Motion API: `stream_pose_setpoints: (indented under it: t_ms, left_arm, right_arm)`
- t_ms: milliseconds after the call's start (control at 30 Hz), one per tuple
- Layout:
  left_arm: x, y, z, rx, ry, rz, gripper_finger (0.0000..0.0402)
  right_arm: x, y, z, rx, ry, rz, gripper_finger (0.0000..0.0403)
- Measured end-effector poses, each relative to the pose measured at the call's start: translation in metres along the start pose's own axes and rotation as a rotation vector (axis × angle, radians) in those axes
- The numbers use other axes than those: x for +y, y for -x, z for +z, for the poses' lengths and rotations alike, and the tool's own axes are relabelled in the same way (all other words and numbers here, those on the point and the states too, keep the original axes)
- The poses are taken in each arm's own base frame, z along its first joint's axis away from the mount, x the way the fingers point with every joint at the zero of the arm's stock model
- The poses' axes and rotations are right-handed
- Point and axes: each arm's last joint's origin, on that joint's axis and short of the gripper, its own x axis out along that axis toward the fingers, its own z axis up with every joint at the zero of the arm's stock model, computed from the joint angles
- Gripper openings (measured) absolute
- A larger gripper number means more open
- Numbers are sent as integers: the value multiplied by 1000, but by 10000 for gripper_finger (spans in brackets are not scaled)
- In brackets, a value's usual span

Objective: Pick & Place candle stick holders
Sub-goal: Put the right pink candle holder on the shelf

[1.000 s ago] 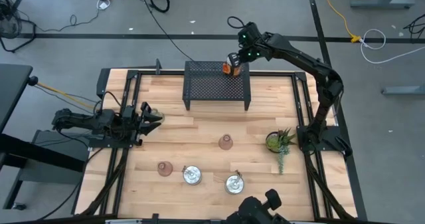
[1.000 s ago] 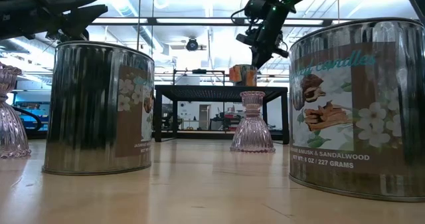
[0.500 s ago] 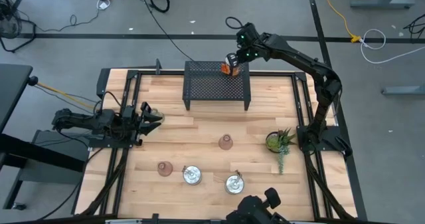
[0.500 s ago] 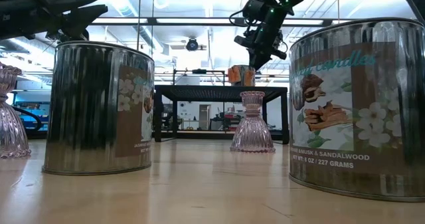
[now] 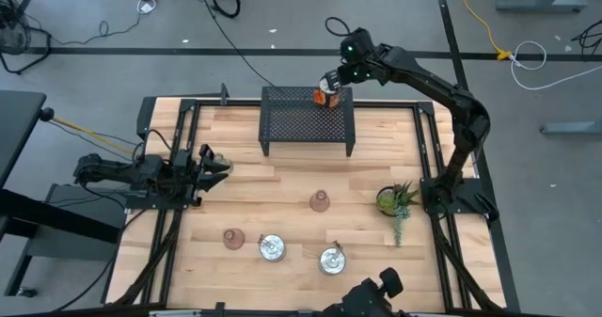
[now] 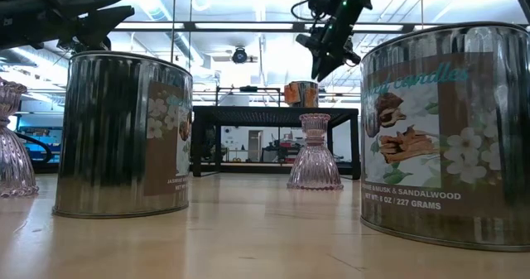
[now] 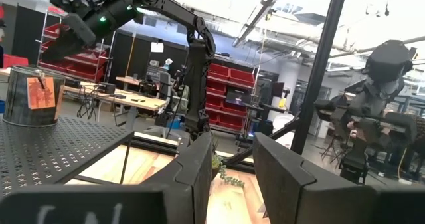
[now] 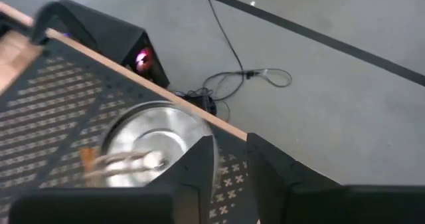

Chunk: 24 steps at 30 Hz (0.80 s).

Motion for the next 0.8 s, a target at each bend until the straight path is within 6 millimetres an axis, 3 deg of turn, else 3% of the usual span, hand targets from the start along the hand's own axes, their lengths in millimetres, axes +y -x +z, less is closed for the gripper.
stream_pose_setpoints:
  t_ms: [267, 467, 800]
  left_arm:
    - [0, 0, 0, 0, 0, 0, 115]
    - [0, 0, 0, 0, 0, 0, 115]
    - [0, 0, 0, 0, 0, 0, 115]
  right_arm:
    - [14, 10, -2, -18, 48, 84, 100]
    - [36, 21, -17, 86, 153, 246, 99]
    - [104, 75, -85, 343, 454, 365, 75]
